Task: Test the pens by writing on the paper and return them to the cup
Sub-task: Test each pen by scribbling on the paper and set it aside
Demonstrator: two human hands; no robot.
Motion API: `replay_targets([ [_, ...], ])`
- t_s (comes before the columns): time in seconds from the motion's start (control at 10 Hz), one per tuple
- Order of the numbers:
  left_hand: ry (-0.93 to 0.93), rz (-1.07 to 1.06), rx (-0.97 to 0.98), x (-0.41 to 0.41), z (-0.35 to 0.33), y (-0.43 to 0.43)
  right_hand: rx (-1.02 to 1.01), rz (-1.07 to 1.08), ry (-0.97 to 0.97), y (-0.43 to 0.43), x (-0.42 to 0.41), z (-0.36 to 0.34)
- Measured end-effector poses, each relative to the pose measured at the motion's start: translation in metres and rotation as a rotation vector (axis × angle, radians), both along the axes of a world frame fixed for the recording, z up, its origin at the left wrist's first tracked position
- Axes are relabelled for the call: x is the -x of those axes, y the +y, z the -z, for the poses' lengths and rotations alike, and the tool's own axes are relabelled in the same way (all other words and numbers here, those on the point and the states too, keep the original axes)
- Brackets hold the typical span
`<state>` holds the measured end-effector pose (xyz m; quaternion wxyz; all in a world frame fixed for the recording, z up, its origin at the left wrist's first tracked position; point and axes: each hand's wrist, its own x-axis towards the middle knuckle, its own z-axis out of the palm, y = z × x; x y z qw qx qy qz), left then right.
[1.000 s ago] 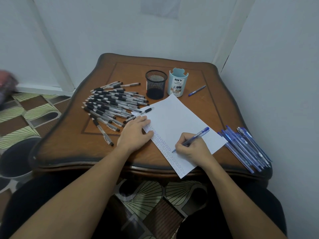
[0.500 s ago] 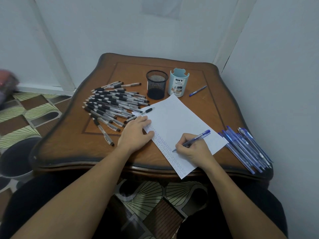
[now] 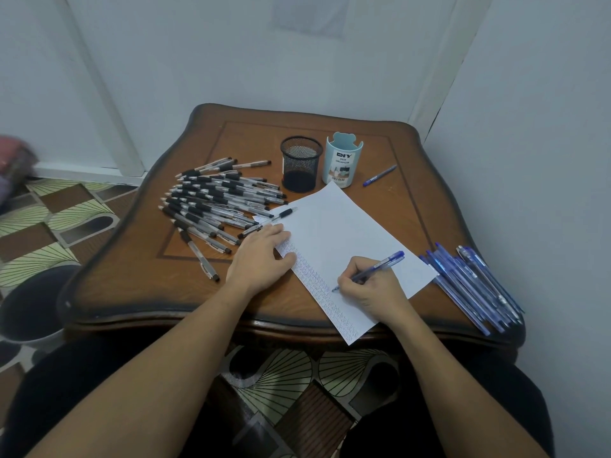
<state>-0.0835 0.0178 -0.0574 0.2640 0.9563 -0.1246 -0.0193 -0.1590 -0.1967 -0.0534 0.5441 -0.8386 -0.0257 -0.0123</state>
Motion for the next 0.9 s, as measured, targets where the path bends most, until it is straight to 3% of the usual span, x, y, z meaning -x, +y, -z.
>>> replay_targets([
  [0.6, 0.008, -0.002, -0.004, 0.0, -0.001, 0.0, 0.007, 0.021, 0.0, -0.002, -0.003, 0.003],
  [0.7, 0.005, -0.004, 0.011, 0.001, -0.001, 0.0, -0.312, 0.101, 0.083, -0.006, -0.008, 0.001],
  [0.8, 0.004, -0.004, 0.01, 0.001, -0.001, 0.0, -0.494, 0.113, 0.116, -0.01, -0.011, -0.003],
  [0.9, 0.002, 0.001, 0.005, 0.001, -0.002, 0.0, -0.537, 0.07, 0.114, -0.011, -0.012, -0.005],
])
